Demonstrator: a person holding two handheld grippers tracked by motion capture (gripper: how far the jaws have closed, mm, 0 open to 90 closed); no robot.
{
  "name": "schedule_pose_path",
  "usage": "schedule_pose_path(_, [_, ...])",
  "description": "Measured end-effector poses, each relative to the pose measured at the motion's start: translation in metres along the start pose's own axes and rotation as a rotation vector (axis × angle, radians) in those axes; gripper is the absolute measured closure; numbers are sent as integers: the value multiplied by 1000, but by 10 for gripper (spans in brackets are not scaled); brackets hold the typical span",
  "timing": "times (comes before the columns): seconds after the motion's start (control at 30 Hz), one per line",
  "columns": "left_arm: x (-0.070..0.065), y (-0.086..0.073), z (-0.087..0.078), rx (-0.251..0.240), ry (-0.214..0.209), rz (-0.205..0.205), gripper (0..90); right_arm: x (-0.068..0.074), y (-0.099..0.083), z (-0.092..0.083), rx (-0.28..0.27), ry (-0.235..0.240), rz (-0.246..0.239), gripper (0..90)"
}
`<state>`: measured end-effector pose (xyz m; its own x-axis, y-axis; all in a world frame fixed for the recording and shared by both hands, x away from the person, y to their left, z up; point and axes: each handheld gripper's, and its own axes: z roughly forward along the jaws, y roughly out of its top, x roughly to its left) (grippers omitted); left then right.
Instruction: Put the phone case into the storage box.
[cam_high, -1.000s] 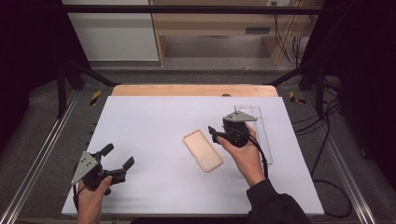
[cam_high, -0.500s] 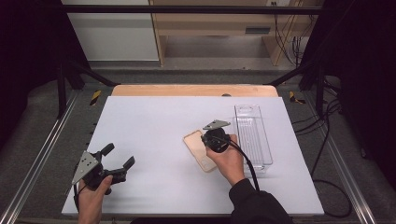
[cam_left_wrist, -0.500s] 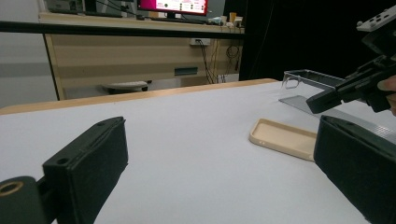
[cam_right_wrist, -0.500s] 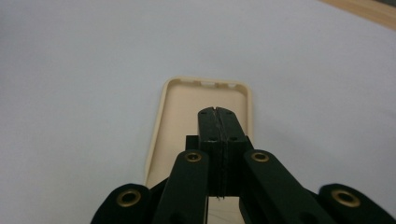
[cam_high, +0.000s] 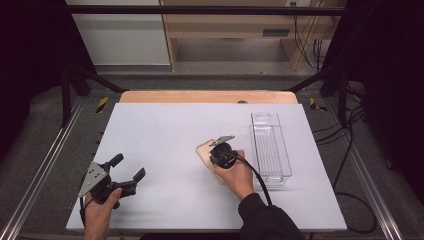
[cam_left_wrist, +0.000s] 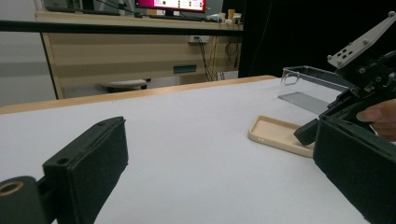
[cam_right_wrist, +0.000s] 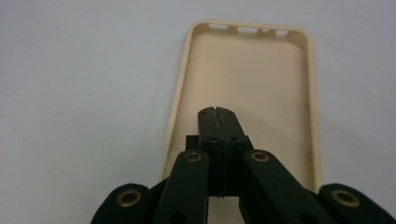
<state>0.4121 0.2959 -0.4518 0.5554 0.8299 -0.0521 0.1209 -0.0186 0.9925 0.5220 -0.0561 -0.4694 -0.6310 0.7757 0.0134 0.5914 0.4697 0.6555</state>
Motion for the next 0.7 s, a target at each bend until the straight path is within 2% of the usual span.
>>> schedule_pose_path(0.1, [0, 0, 0, 2, -1, 2, 28, 4, -1, 1, 4, 30, -3, 900])
schedule_pose_path(0.3, [-1, 0, 0, 5, -3, 5, 28, 6, 0, 3, 2, 58, 2, 900])
schedule_pose_path(0.7, [-1, 0, 1, 11, -7, 10, 28, 6, -2, 1, -1, 73, 14, 900])
